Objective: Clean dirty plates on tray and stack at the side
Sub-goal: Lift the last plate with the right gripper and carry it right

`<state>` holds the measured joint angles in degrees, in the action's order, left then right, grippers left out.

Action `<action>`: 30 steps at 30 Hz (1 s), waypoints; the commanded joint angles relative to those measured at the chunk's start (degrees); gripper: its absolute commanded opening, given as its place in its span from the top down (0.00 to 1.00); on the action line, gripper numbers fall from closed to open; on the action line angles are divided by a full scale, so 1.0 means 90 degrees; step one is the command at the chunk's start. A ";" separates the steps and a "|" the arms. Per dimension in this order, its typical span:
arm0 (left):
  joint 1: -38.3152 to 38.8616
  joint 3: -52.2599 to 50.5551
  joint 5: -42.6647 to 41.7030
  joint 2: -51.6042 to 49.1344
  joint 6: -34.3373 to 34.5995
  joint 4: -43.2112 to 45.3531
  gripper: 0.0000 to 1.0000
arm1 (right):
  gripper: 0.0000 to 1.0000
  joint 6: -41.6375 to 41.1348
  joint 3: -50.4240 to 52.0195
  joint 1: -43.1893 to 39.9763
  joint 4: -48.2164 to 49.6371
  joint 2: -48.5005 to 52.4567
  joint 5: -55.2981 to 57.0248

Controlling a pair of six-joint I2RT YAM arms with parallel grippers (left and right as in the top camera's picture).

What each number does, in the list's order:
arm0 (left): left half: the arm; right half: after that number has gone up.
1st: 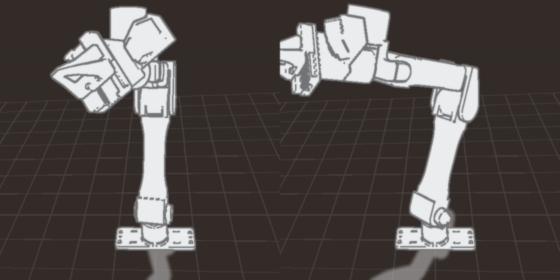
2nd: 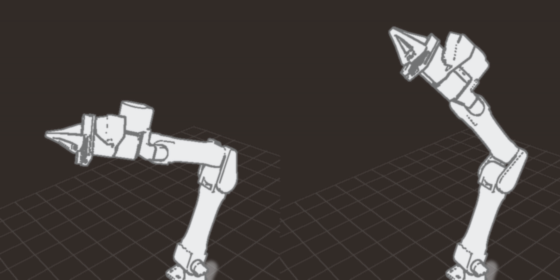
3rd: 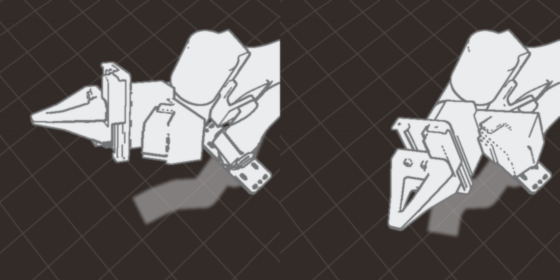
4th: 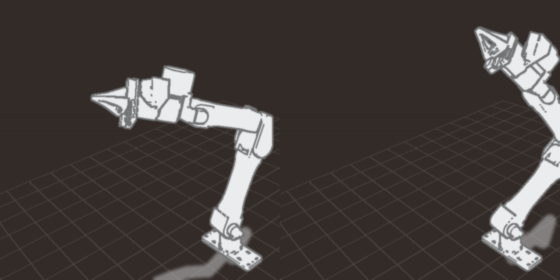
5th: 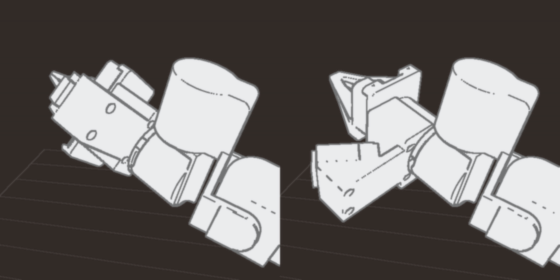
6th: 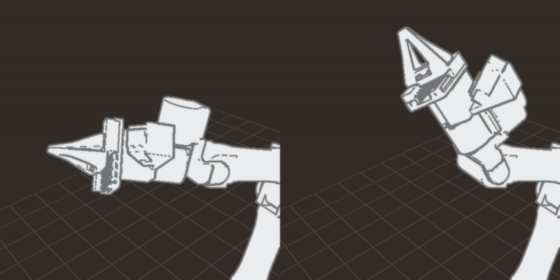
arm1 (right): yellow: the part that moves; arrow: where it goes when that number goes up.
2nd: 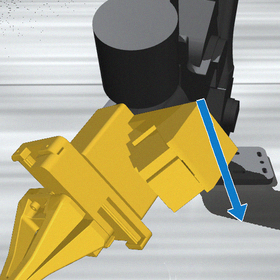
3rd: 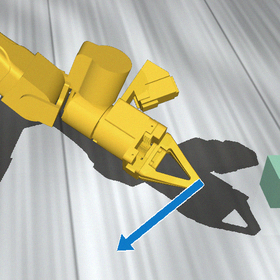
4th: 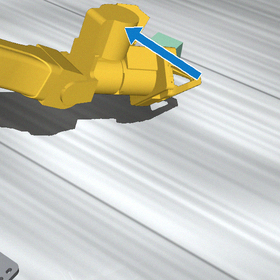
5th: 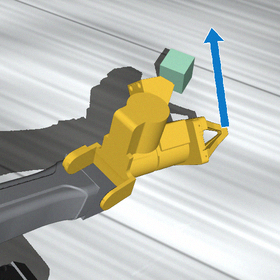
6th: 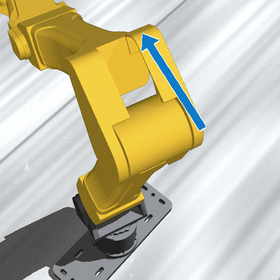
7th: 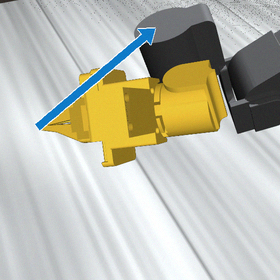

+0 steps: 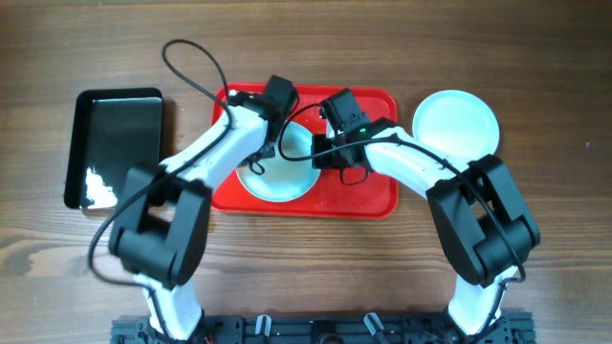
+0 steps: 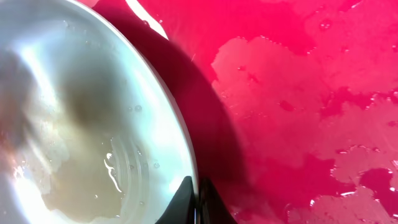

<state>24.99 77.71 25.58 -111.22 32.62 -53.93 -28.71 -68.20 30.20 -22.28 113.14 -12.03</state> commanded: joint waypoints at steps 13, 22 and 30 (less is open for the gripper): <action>-0.0100 0.0180 -0.1581 0.2154 0.0265 -0.0389 0.96 | 0.96 0.0777 -0.0821 -0.0058 -0.1545 -0.1855 0.3228; -0.0100 0.0097 -0.1579 0.2152 0.0265 -0.0425 0.96 | 0.96 0.2397 -0.0886 0.0019 -0.1700 -0.3004 0.5445; -0.0100 0.0097 -0.1581 0.2149 0.0262 -0.0423 0.96 | 0.96 0.3908 -0.0886 0.0755 -0.1455 -0.3109 0.7684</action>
<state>24.34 79.11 11.88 -91.39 34.00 -57.69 -0.99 -74.74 34.02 -37.08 86.02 43.75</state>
